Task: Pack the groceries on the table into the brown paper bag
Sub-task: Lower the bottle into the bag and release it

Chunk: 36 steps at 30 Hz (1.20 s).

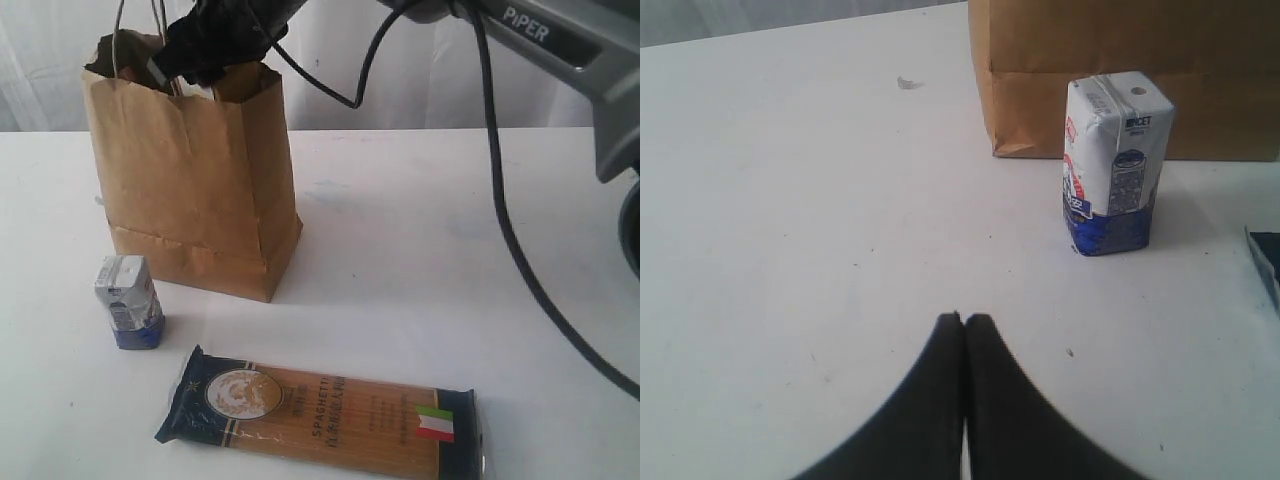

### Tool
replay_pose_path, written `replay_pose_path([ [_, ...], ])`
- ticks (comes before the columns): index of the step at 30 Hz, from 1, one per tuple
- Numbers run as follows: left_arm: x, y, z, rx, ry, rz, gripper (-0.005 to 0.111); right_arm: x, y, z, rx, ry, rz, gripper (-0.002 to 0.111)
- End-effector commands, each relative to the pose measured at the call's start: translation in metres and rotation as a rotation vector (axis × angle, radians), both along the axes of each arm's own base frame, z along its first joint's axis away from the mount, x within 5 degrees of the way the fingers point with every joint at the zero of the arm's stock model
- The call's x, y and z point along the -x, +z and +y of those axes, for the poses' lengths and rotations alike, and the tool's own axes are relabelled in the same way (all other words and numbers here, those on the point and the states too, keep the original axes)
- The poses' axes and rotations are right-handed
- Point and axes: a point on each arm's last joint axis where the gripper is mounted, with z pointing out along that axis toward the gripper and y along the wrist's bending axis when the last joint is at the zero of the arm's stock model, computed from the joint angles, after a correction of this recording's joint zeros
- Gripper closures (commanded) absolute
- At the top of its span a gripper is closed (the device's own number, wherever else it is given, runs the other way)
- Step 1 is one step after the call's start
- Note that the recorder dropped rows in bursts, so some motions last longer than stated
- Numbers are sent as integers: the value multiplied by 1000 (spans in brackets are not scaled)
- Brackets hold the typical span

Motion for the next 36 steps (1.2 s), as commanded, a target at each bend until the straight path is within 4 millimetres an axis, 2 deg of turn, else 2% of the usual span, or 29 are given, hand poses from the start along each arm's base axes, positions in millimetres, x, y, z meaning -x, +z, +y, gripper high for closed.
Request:
replay_pose_path([
  [1, 0, 0, 0, 1, 4, -5, 107, 5, 15, -9, -1, -18, 11, 104],
  [6, 0, 0, 0, 1, 4, -5, 107, 10, 20, -11, -12, -11, 39, 48],
  [8, 0, 0, 0, 1, 4, -5, 107, 12, 26, -13, -23, -9, 22, 37],
  [13, 0, 0, 0, 1, 4, -5, 107, 18, 39, -17, -43, -9, -1, 38],
  [20, 0, 0, 0, 1, 4, -5, 107, 23, 40, -16, -38, 2, 22, 38],
  [27, 0, 0, 0, 1, 4, -5, 107, 30, 64, -26, -56, -4, -65, 38],
  [34, 0, 0, 0, 1, 4, -5, 107, 47, 97, -41, -99, 5, -141, 38],
  [36, 0, 0, 0, 1, 4, -5, 107, 51, 101, -44, -100, 5, -143, 38],
])
